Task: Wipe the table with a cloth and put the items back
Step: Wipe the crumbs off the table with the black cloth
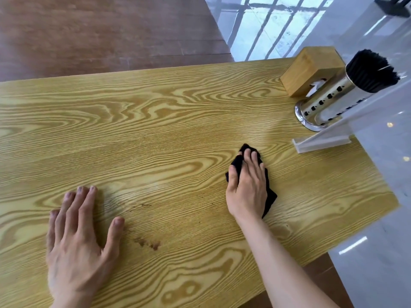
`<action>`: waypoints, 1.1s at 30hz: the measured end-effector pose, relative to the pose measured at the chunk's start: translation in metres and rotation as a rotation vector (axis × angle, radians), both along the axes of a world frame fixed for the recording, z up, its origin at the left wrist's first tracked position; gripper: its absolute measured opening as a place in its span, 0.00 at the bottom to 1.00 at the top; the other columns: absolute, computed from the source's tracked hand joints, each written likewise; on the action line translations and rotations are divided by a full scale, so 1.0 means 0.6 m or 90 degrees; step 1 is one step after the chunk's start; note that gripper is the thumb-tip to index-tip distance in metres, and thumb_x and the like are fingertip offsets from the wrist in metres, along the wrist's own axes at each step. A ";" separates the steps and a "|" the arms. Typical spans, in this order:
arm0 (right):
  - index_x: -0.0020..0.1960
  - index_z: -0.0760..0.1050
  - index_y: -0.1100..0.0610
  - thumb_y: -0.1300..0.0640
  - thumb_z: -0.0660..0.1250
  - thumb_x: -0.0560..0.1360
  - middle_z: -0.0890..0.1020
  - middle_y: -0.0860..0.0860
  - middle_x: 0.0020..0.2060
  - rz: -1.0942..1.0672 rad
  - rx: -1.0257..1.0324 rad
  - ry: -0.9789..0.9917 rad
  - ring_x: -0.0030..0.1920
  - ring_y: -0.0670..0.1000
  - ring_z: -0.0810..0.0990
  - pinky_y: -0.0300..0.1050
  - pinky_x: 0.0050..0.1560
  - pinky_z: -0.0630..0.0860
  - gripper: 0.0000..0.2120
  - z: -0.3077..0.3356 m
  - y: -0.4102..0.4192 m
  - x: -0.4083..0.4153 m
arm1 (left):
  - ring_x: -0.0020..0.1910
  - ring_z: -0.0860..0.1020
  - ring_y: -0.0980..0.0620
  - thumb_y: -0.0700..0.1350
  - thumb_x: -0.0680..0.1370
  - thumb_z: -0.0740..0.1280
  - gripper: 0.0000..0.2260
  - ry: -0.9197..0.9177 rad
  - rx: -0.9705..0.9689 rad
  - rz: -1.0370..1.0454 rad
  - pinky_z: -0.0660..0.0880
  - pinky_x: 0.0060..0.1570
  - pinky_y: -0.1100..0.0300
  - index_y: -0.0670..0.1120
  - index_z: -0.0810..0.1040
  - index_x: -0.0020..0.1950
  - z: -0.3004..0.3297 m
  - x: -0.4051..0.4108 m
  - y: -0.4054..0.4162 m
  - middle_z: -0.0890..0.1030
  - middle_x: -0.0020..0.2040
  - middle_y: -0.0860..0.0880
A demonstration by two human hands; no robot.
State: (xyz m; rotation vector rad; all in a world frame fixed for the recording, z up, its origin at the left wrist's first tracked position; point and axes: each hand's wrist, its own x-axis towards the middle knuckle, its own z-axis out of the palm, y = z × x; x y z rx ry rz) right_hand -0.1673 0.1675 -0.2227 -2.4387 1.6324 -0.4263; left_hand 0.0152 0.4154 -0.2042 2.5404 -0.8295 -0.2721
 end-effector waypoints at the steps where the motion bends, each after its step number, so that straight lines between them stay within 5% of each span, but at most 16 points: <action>1: 0.79 0.62 0.61 0.46 0.48 0.85 0.65 0.53 0.78 0.006 0.005 0.002 0.81 0.51 0.57 0.51 0.81 0.51 0.28 0.001 0.003 0.002 | 0.83 0.51 0.55 0.67 0.76 0.52 0.36 0.000 0.001 -0.001 0.45 0.81 0.50 0.52 0.60 0.81 0.000 0.000 0.000 0.60 0.83 0.51; 10: 0.80 0.58 0.57 0.46 0.46 0.86 0.58 0.51 0.81 0.203 0.053 0.005 0.82 0.48 0.52 0.51 0.82 0.51 0.26 0.012 0.141 0.112 | 0.83 0.50 0.54 0.68 0.78 0.50 0.36 -0.004 -0.011 -0.022 0.46 0.81 0.48 0.51 0.59 0.82 -0.003 0.004 0.009 0.60 0.83 0.49; 19: 0.79 0.64 0.57 0.45 0.47 0.84 0.68 0.49 0.77 0.340 0.224 -0.167 0.80 0.41 0.56 0.45 0.81 0.50 0.28 0.021 0.238 0.180 | 0.83 0.52 0.57 0.63 0.81 0.48 0.32 0.032 -0.136 -0.020 0.49 0.81 0.48 0.50 0.59 0.82 -0.013 0.011 0.026 0.65 0.80 0.52; 24: 0.81 0.59 0.59 0.41 0.37 0.83 0.59 0.50 0.81 0.500 0.162 -0.022 0.82 0.44 0.48 0.48 0.82 0.47 0.35 0.030 0.256 0.178 | 0.82 0.54 0.59 0.61 0.82 0.47 0.30 0.045 -0.171 -0.024 0.47 0.82 0.51 0.51 0.60 0.82 -0.014 0.011 0.033 0.65 0.79 0.56; 33: 0.82 0.55 0.51 0.46 0.51 0.84 0.55 0.48 0.82 0.504 0.047 0.105 0.83 0.49 0.46 0.63 0.80 0.43 0.28 0.027 0.276 0.157 | 0.82 0.54 0.57 0.63 0.81 0.47 0.30 0.021 -0.118 -0.065 0.48 0.81 0.48 0.53 0.60 0.81 -0.016 0.009 0.034 0.66 0.80 0.53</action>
